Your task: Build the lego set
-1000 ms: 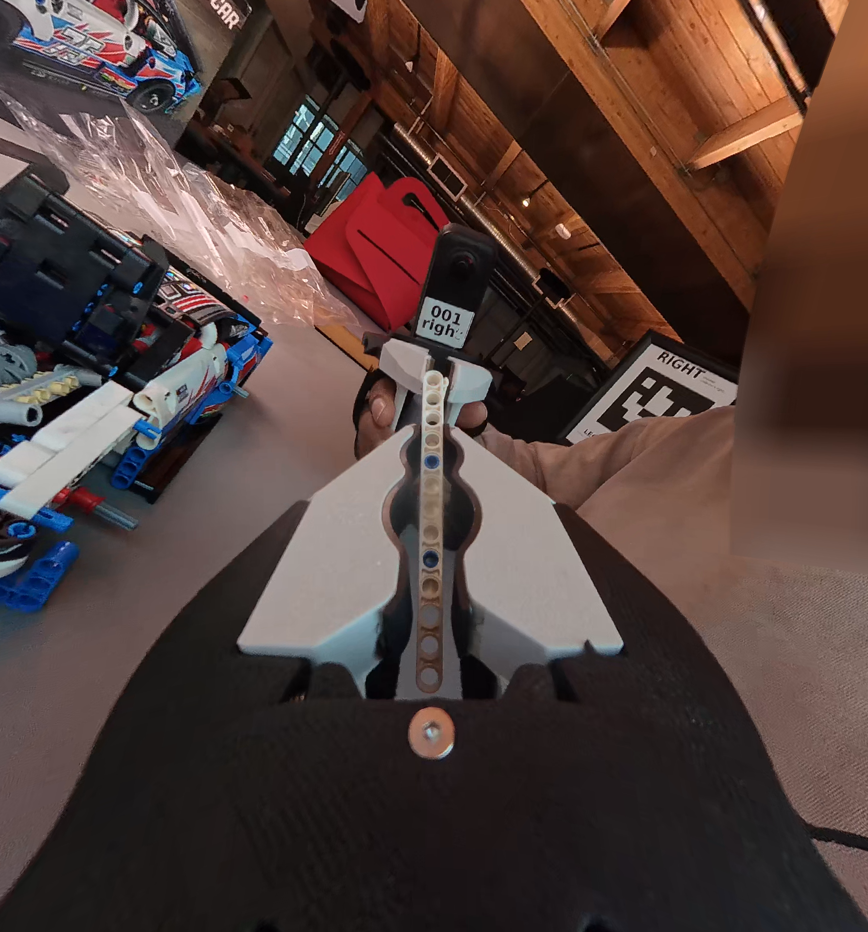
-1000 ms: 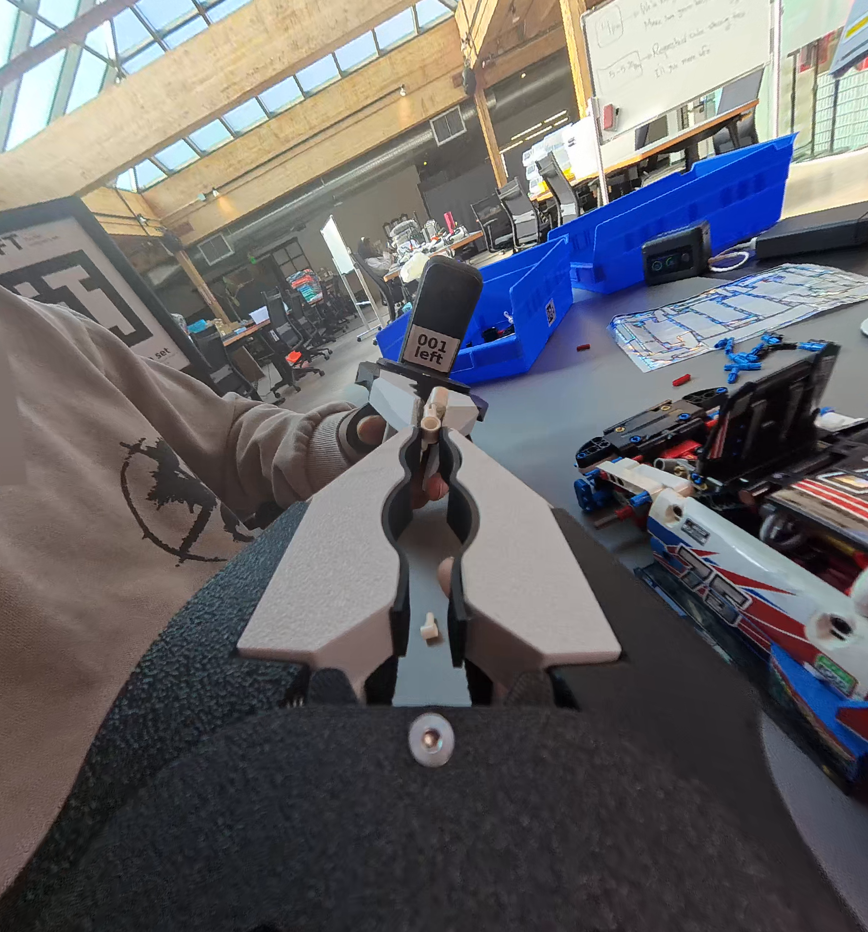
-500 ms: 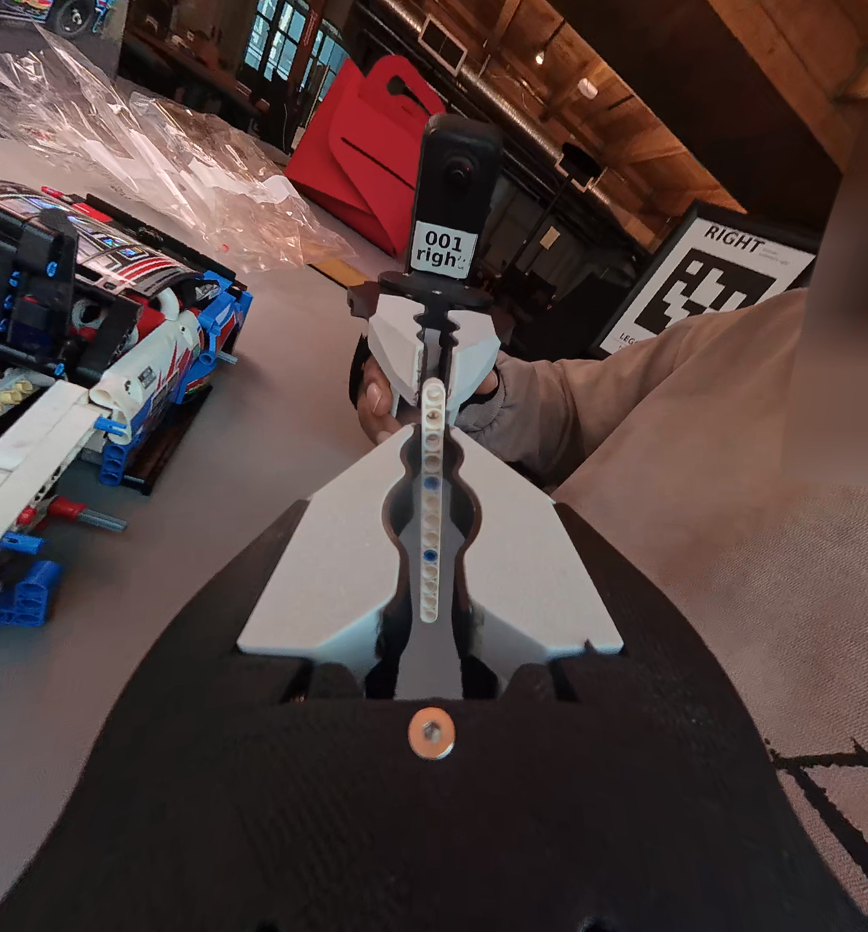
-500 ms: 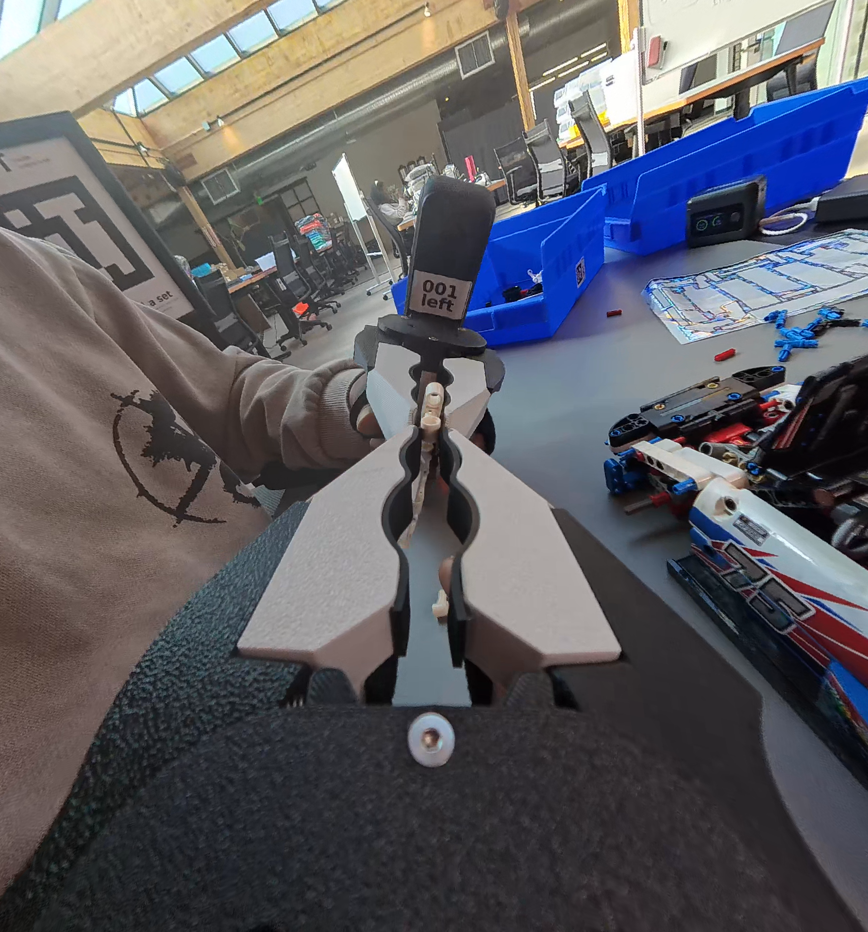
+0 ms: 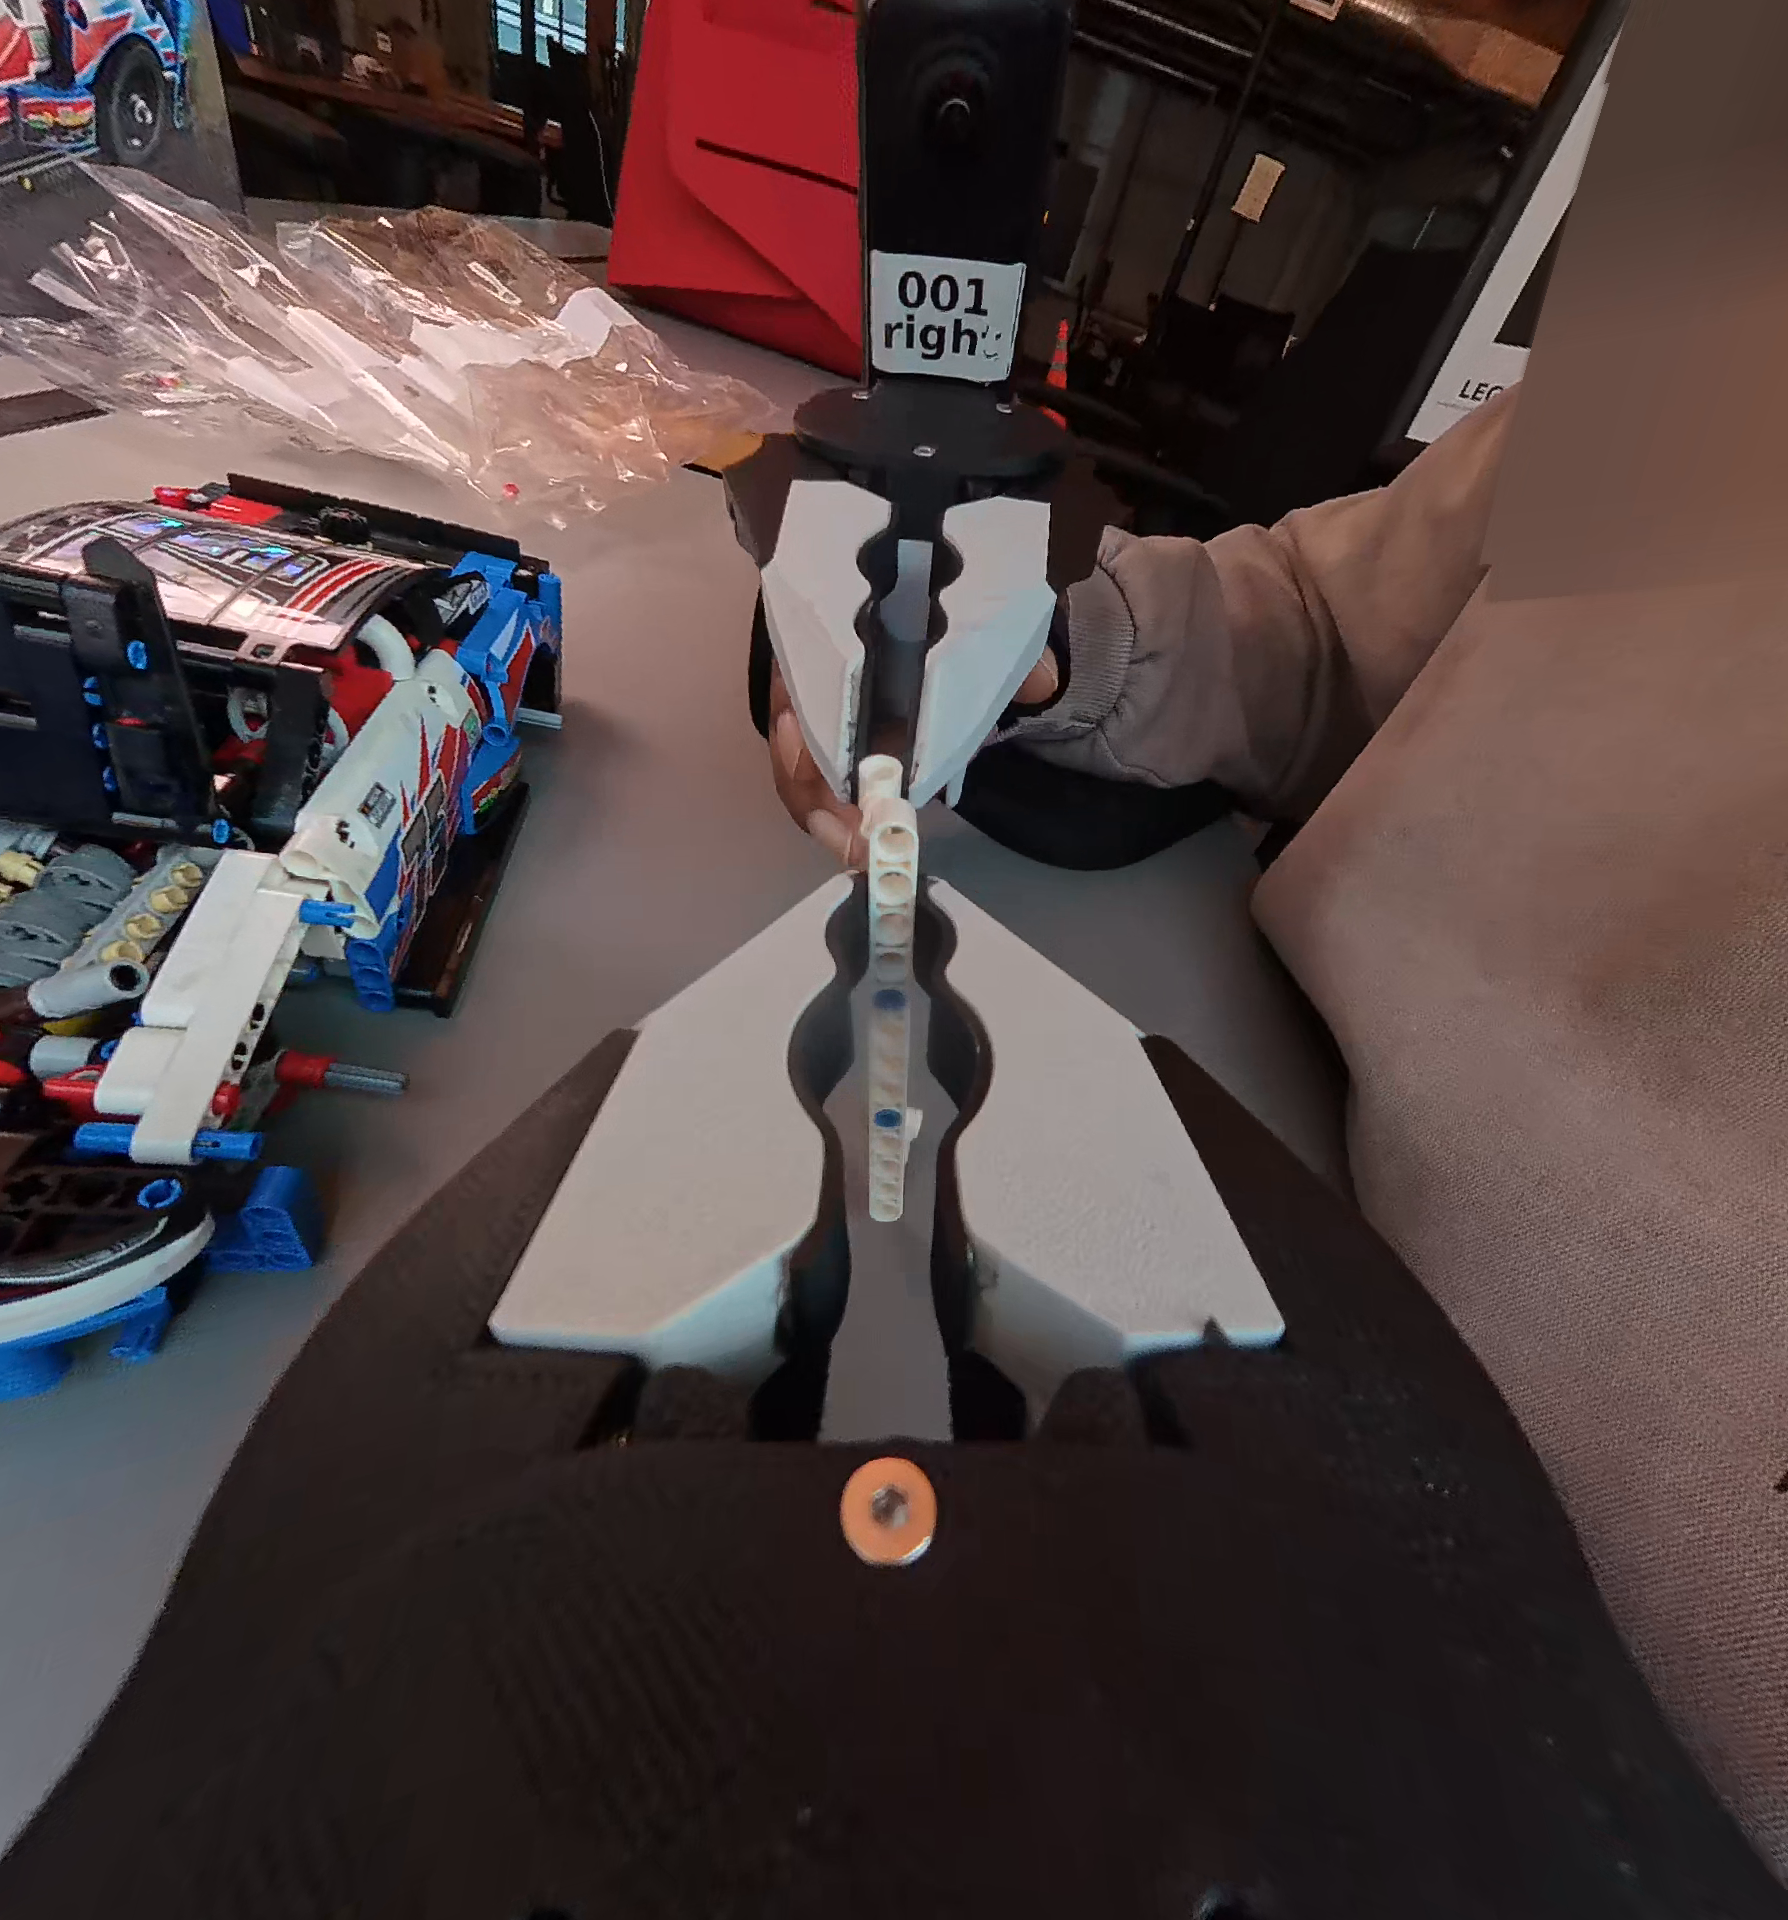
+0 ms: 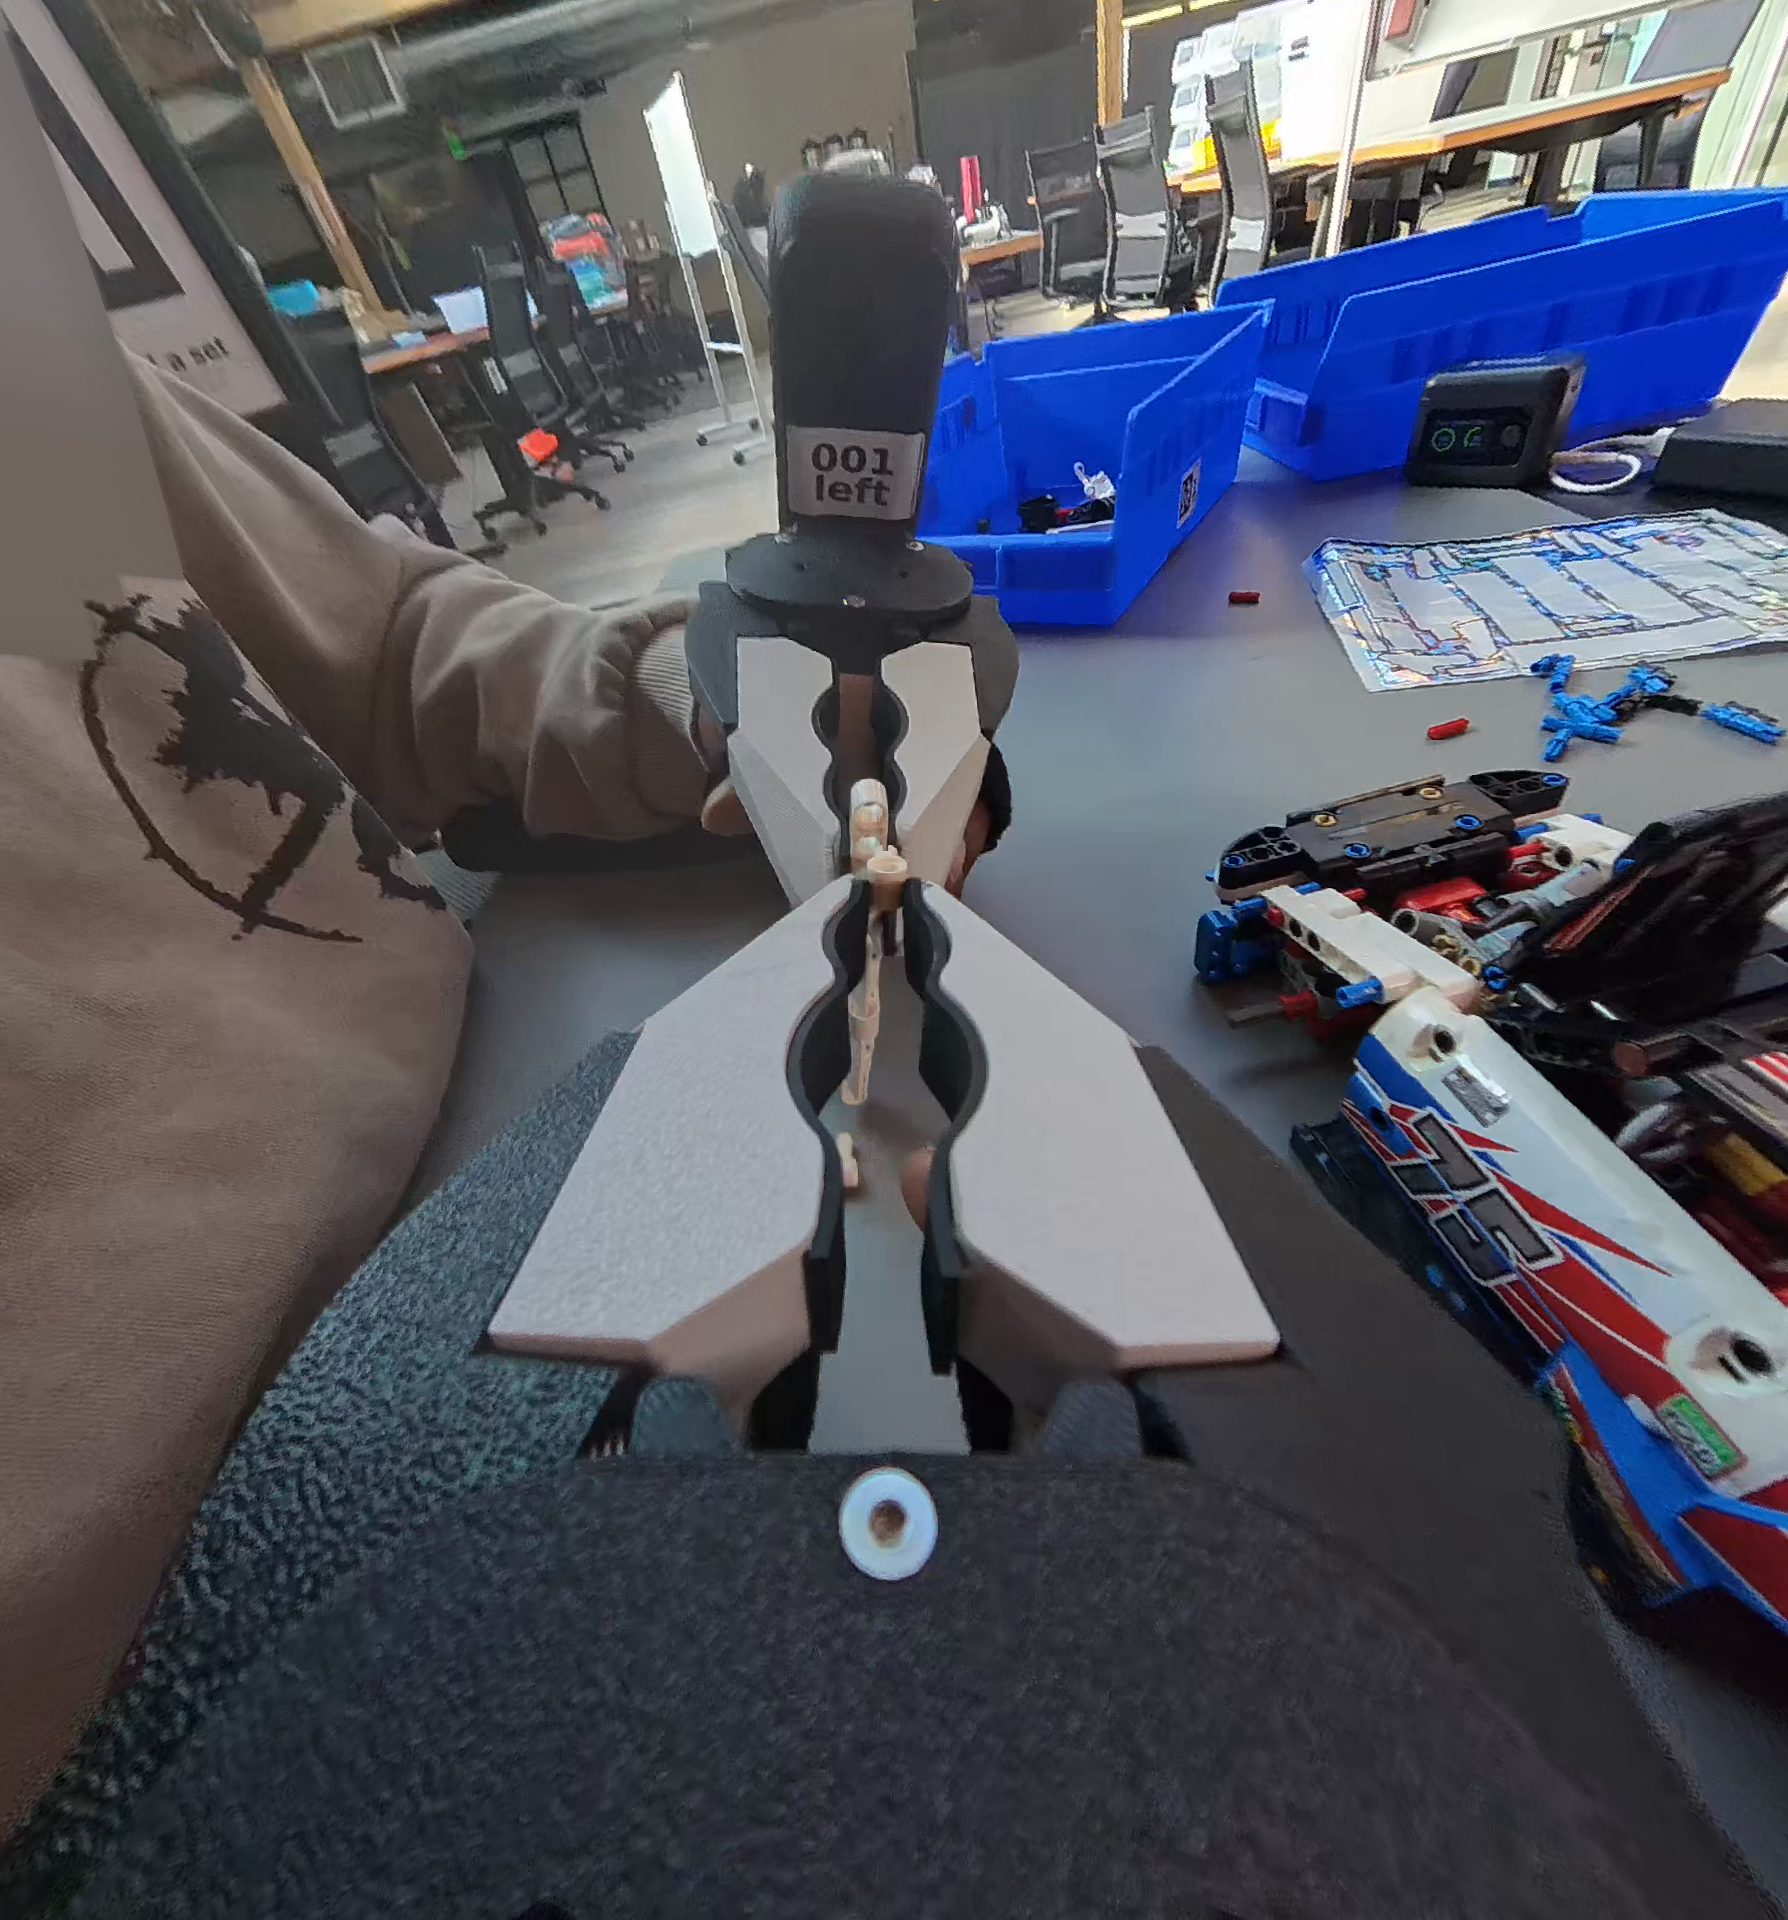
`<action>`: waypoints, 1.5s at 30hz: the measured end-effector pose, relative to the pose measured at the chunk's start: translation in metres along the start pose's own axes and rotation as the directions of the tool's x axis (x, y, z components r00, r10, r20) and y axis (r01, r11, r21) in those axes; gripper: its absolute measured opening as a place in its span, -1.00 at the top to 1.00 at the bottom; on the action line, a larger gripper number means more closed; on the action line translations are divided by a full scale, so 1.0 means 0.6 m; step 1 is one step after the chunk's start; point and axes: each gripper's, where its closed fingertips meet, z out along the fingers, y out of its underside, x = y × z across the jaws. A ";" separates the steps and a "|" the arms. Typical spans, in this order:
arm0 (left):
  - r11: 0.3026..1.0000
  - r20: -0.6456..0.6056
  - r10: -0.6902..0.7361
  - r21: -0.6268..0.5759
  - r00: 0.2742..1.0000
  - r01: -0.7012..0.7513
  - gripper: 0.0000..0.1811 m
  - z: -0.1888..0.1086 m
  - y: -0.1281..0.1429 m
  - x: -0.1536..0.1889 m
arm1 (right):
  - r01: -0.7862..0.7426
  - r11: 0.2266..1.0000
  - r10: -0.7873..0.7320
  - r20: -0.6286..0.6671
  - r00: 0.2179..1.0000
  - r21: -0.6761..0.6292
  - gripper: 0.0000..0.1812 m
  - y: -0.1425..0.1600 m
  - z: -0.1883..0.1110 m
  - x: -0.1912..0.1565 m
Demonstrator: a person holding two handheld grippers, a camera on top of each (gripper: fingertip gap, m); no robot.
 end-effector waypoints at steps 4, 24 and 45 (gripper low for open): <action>0.994 0.017 0.099 -0.037 0.995 -0.099 0.94 0.001 0.007 0.006 | 0.034 0.998 -0.033 0.015 0.999 -0.054 0.95 0.013 0.003 -0.006; 0.937 0.049 0.270 -0.241 0.962 -0.251 0.93 -0.004 0.054 0.003 | 0.034 0.995 -0.035 -0.007 0.999 -0.090 0.95 0.015 0.019 -0.019; 0.928 0.070 0.194 -0.336 0.979 -0.160 0.93 0.006 0.055 0.008 | 0.083 0.985 -0.082 0.008 0.997 -0.151 0.95 0.022 0.018 -0.030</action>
